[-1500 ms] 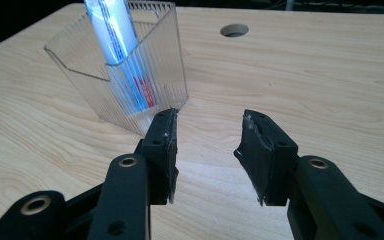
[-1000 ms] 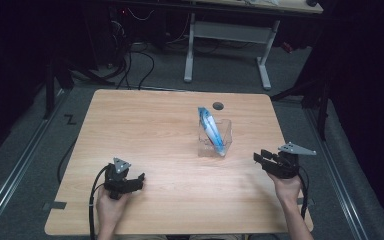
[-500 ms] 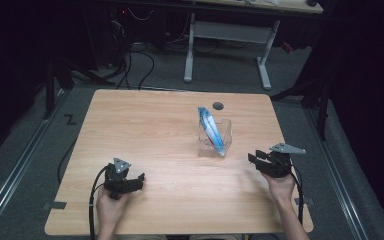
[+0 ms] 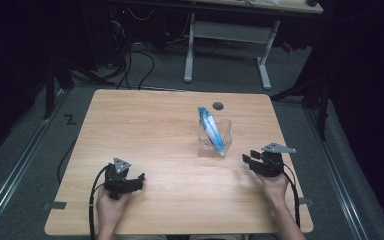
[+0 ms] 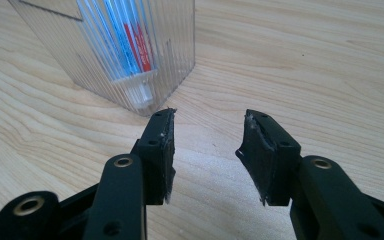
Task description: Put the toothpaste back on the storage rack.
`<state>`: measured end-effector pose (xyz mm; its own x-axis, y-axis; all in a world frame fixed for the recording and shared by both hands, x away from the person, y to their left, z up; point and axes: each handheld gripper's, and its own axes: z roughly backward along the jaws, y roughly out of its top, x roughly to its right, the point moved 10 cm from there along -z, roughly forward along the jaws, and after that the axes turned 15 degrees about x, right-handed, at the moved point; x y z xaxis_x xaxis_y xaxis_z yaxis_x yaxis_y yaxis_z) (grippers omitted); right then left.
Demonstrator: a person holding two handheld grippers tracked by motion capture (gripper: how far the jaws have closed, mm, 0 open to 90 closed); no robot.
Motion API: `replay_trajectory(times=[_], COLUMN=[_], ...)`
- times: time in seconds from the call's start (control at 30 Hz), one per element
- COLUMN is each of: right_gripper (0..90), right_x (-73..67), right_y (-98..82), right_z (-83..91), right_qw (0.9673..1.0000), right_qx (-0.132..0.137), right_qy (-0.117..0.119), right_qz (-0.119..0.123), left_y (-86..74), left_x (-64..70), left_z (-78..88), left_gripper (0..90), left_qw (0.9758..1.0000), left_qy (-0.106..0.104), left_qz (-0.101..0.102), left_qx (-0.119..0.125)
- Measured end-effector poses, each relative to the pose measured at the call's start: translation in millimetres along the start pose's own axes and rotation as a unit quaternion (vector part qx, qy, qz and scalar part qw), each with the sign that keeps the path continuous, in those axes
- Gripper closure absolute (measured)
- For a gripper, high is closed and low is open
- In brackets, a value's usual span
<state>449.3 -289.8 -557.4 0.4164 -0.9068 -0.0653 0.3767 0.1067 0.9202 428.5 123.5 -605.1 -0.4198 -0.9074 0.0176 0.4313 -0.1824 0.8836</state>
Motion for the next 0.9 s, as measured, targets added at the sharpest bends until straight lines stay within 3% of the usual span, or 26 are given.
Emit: replay_trajectory(times=[0.43,0.9], right_gripper=[55.1,54.3], right_x=[8.5,7.5], right_y=[-10.5,-17.8], right_z=[-11.1,-20.8], right_qw=[0.9995,0.9988], right_qx=[-0.021,-0.031], right_qy=[-0.018,-0.027], right_qz=[0.012,0.027], left_y=[0.0,0.0], left_x=[0.0,0.0], left_z=[0.0,0.0], left_gripper=[18.3,18.4], left_qw=[1.0,1.0], left_qy=[0.0,0.0], left_qz=[0.0,0.0], left_qx=[0.0,0.0])
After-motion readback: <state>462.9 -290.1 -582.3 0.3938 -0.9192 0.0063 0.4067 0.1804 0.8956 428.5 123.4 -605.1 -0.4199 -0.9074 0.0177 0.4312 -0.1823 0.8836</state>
